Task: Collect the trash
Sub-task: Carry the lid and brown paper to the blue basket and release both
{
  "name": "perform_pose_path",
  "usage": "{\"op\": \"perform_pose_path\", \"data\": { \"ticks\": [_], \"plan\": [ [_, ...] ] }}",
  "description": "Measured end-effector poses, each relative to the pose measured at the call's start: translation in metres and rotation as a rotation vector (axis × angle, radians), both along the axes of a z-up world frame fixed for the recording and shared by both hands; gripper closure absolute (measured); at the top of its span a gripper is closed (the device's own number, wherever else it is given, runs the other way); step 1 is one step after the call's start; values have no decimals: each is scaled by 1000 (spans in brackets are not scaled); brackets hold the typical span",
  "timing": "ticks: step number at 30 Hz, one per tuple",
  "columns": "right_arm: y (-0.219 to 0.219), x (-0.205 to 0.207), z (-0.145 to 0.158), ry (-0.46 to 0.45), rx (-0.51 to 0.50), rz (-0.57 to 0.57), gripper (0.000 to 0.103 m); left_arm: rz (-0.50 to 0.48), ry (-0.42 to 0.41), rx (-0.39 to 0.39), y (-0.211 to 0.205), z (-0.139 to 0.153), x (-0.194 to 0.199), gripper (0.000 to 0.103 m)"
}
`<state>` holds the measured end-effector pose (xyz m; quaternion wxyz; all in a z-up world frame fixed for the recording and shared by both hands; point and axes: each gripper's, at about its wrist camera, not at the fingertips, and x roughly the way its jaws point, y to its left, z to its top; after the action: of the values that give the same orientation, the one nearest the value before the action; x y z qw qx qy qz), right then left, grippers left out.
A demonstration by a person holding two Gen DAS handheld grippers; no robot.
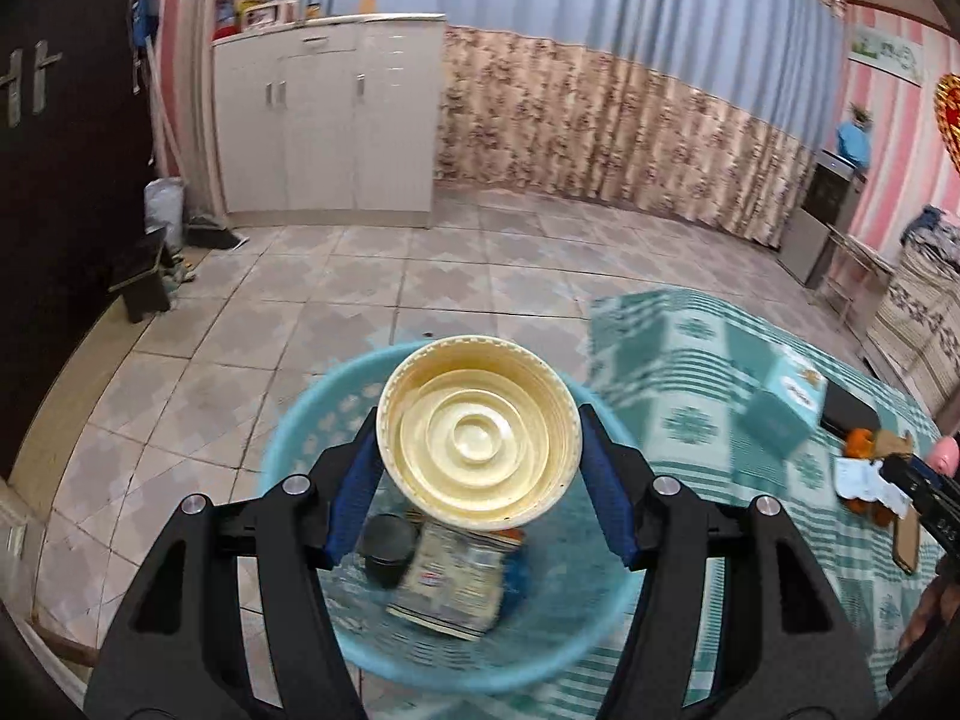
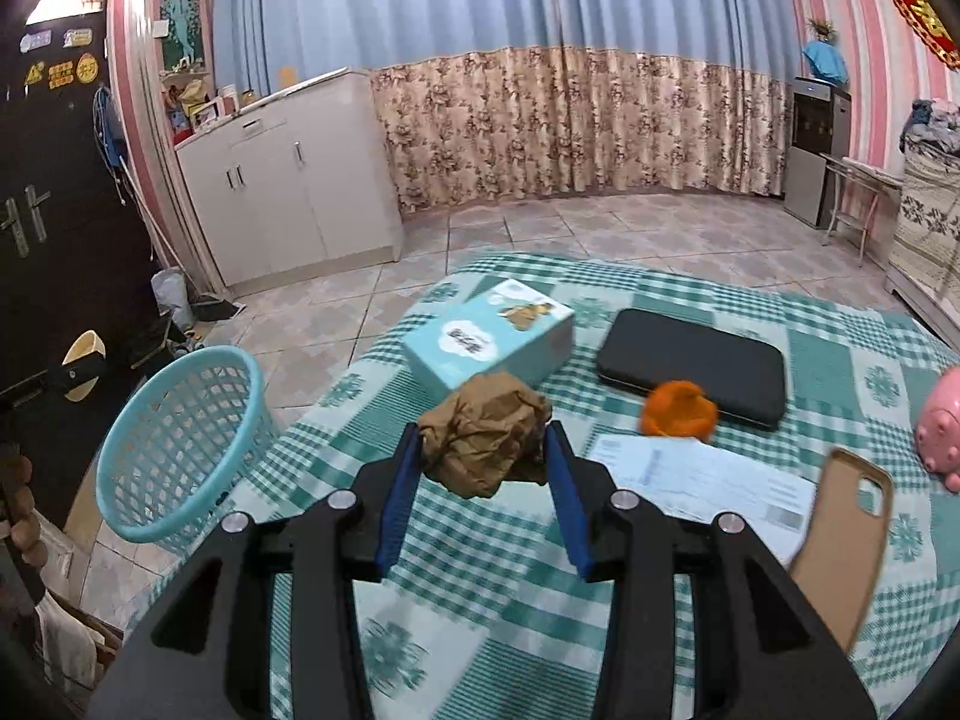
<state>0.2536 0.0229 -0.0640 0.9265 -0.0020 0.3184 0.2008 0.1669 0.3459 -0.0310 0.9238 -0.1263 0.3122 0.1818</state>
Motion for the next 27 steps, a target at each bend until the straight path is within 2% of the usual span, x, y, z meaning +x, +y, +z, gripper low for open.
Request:
{"op": "perform_pose_path", "data": {
  "ticks": [6,10,18,19,21,27],
  "plan": [
    [33,6,-1,7,-13,40,61,34,23,-10,35,-15,1,42],
    [61,8,-3,9,-31,78,61,52,53,8,43,-32,0,42],
    [130,3,0,1,-53,194,61,31,58,-41,58,-51,7,41],
    [139,2,0,0,-59,207,62,28,54,-45,59,-51,7,40],
    [148,1,-1,3,-68,222,62,44,37,-38,62,-47,4,27],
    [176,-4,-8,14,-96,264,62,96,23,1,79,-36,-8,22]
  ]
}}
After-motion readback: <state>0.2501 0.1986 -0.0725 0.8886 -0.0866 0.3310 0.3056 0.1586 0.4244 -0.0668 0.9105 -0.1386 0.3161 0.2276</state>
